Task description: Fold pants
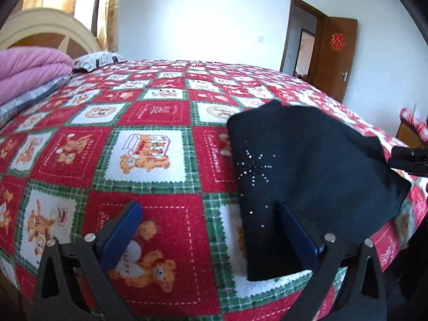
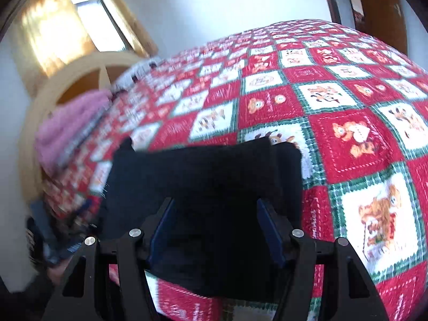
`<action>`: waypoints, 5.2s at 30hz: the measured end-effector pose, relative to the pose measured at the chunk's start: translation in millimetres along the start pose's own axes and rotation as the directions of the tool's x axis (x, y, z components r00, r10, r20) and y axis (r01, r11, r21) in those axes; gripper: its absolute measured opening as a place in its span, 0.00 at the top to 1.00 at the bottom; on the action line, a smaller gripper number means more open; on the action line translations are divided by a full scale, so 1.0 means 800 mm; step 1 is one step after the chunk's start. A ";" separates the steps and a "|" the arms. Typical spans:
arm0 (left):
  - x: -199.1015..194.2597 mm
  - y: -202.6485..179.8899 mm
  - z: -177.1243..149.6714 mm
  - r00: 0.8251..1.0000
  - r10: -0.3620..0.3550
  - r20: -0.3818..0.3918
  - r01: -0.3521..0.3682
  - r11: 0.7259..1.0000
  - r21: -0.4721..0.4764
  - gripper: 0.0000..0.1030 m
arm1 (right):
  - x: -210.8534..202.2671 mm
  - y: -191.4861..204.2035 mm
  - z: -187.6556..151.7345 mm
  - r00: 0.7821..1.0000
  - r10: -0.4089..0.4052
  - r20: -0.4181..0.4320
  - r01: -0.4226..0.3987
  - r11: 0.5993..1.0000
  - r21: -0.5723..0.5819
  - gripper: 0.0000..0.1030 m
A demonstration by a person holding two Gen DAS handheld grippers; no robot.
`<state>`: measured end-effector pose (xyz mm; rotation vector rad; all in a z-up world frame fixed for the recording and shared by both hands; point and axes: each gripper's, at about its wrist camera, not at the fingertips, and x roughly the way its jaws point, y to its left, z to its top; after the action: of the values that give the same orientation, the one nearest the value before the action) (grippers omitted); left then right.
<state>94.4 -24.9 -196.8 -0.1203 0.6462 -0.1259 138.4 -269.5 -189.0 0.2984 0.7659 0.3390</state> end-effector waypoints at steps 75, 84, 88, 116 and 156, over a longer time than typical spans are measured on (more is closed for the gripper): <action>-0.019 0.128 0.125 0.990 0.076 0.115 -0.067 0.994 -0.085 0.85 | 0.144 0.194 0.145 0.988 0.143 0.055 -0.124 0.955 -0.268 0.75; -0.009 0.184 0.124 0.982 0.159 0.104 -0.142 0.978 -0.153 0.85 | 0.217 0.260 0.172 0.986 0.169 0.010 -0.156 0.931 -0.329 0.75; -0.002 0.202 0.118 0.977 0.194 0.091 -0.177 0.970 -0.168 0.85 | 0.248 0.280 0.177 0.984 0.180 -0.016 -0.174 0.924 -0.340 0.75; 0.034 0.240 0.080 0.971 0.239 -0.029 -0.239 0.937 -0.256 0.22 | 0.342 0.232 0.168 0.982 0.036 -0.185 -0.075 0.975 -0.209 0.28; -0.157 0.108 0.095 0.955 0.177 0.236 -0.135 0.974 -0.185 0.08 | -0.024 0.279 0.018 0.964 -0.052 0.261 0.120 0.960 -0.254 0.27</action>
<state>48.0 85.5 -75.1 -0.2423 0.4094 0.0965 93.9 -77.3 -81.7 0.0492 0.4729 0.3104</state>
